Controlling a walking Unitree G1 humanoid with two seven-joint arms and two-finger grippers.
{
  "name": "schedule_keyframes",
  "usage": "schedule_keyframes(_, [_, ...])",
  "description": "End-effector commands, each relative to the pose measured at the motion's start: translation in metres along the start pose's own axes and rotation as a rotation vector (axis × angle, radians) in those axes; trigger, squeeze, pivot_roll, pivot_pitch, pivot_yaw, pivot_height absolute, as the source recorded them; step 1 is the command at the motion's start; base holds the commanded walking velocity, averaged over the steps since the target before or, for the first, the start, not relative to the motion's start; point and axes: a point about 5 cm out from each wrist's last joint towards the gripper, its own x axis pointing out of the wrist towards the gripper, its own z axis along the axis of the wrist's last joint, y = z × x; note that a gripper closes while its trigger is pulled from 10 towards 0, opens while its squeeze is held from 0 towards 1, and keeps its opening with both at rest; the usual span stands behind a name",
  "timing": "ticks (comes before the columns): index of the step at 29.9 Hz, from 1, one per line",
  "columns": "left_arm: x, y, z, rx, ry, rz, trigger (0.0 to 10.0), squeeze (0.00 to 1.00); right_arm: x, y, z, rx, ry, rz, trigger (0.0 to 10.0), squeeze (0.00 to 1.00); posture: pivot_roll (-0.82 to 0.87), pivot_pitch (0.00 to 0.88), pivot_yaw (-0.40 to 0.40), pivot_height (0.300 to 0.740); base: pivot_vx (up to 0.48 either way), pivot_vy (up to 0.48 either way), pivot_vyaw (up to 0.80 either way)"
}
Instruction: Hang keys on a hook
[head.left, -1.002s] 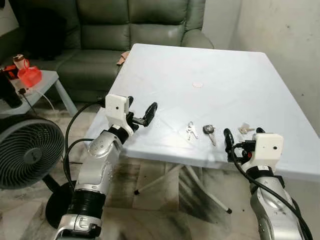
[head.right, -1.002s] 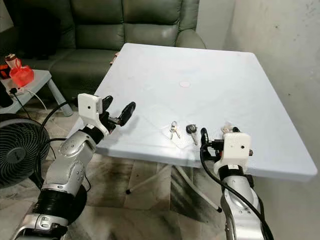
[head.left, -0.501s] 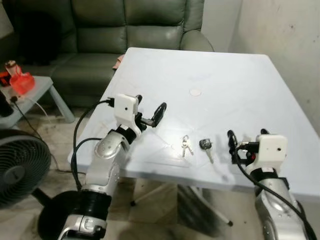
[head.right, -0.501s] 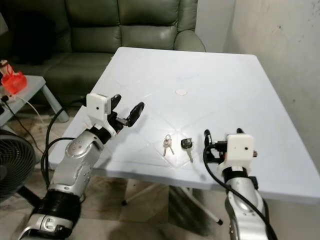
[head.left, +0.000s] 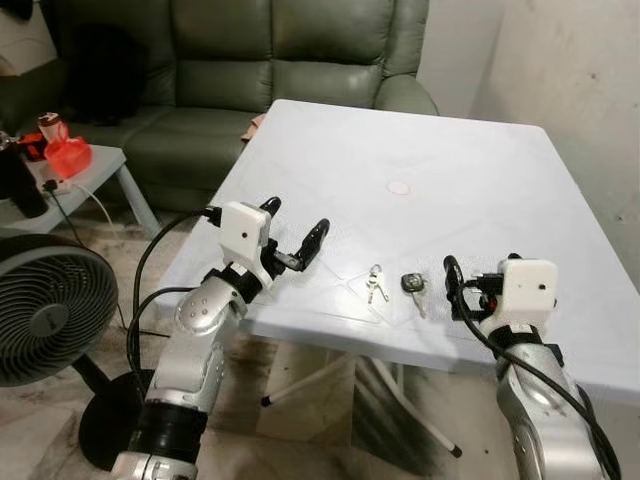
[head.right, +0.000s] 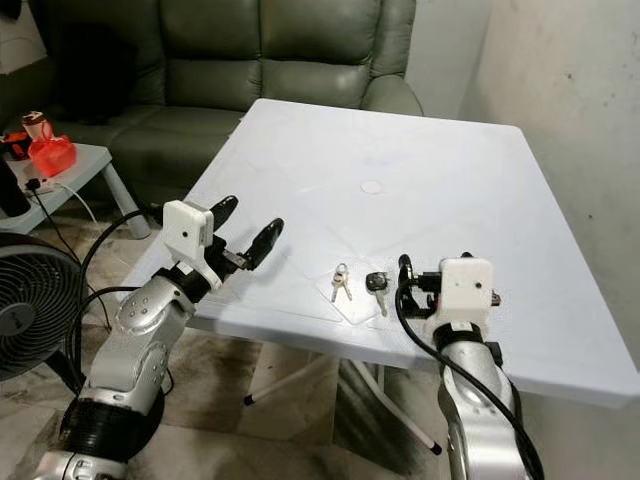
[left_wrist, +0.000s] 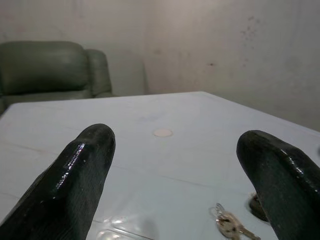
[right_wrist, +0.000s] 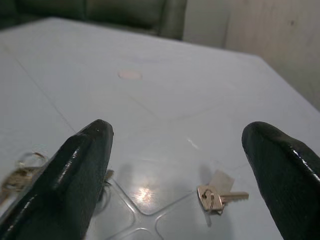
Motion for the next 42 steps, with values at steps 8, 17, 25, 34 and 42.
schedule_keyframes(8, [-0.008, -0.020, 0.000, 0.017, -0.001, -0.094, 10.0, 0.00, 0.024, 0.010, -0.002, 0.035, 0.072, -0.049, 10.0, 0.00, -0.07, 0.092, -0.028, 0.740, 0.000, 0.000, 0.00])
schedule_keyframes(17, [-0.017, -0.043, -0.009, -0.013, 0.029, -0.169, 10.0, 0.00, 0.032, 0.000, -0.007, 0.003, 0.047, -0.061, 10.0, 0.00, -0.06, 0.119, -0.028, 0.740, 0.000, 0.000, 0.00])
schedule_keyframes(25, [-0.011, -0.043, -0.008, 0.008, 0.034, -0.185, 10.0, 0.00, 0.016, -0.014, -0.003, 0.097, -0.095, 0.088, 10.0, 0.00, -0.08, 0.125, -0.015, 0.740, 0.000, 0.000, 0.00])
schedule_keyframes(34, [-0.004, -0.026, -0.003, 0.033, 0.027, -0.138, 10.0, 0.00, 0.007, -0.001, -0.012, 0.122, -0.096, 0.126, 10.0, 0.00, -0.09, 0.117, -0.003, 0.736, 0.000, 0.000, -0.33])
schedule_keyframes(42, [-0.003, -0.031, -0.006, 0.039, 0.027, -0.150, 10.0, 0.00, 0.003, 0.006, -0.014, 0.110, -0.104, 0.128, 10.0, 0.00, -0.09, 0.105, 0.002, 0.727, 0.000, 0.000, -0.38])
